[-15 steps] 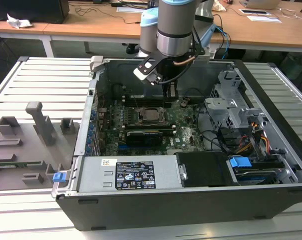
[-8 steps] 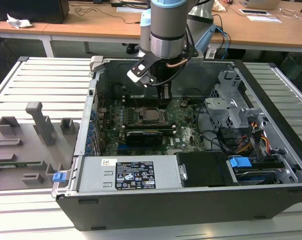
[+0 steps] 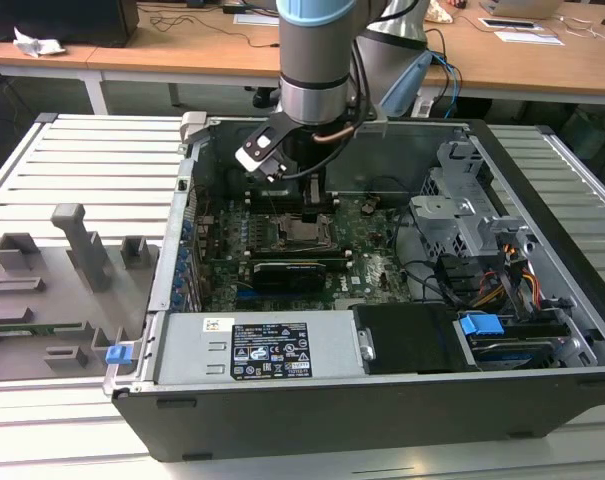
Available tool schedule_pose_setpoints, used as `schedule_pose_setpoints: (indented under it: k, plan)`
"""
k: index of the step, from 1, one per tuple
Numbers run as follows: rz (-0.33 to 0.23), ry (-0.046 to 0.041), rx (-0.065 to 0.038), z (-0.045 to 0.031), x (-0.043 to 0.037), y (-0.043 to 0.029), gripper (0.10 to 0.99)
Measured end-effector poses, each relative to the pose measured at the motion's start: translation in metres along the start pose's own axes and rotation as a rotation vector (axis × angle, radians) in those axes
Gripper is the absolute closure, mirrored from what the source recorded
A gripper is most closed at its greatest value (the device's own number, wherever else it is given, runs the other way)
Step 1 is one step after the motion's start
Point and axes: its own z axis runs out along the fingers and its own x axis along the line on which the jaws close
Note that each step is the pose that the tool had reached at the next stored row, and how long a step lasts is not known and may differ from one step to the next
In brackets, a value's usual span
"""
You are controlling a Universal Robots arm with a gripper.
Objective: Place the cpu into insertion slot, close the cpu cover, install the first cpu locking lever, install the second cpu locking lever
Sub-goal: 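Close the cpu cover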
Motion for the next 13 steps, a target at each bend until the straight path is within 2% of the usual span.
schedule_pose_setpoints:
  k: [13]
  plan:
    - [0.000, 0.0001, -0.001, 0.0070, -0.0001, -0.0075, 0.980]
